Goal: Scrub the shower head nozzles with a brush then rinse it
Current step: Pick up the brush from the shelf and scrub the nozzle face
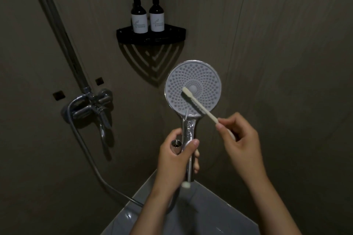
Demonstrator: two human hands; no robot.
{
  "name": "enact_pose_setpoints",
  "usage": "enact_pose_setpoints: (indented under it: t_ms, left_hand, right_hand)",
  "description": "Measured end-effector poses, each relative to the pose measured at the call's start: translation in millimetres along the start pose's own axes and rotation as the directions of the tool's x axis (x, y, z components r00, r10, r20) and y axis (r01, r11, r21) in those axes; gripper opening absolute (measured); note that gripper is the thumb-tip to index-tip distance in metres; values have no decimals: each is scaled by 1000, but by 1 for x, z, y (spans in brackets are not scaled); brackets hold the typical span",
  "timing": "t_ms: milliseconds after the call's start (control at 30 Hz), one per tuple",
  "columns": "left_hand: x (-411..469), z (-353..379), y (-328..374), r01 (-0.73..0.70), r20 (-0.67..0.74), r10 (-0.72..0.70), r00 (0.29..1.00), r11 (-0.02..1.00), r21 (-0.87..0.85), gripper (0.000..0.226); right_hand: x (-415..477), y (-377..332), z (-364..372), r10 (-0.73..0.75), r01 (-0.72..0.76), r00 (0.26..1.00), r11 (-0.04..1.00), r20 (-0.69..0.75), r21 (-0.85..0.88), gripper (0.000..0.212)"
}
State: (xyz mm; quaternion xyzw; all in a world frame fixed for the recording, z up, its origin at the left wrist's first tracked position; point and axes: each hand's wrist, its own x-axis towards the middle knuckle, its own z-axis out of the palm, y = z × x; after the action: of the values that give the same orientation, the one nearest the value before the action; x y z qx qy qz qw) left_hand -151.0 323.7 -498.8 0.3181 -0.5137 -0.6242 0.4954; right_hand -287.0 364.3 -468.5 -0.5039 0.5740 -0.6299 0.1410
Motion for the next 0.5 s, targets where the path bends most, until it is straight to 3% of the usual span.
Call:
enact_pose_setpoints:
  t_ms: [267, 500]
  left_hand:
    - [0, 0, 2, -31, -4, 31, 999, 999, 7, 13]
    - [1, 0, 2, -38, -22, 38, 999, 999, -6, 13]
  right_hand:
    - [2, -5, -7, -40, 46, 992, 998, -124, 51, 12]
    - [-6, 2, -4, -6, 7, 1000, 1000, -12, 17, 13]
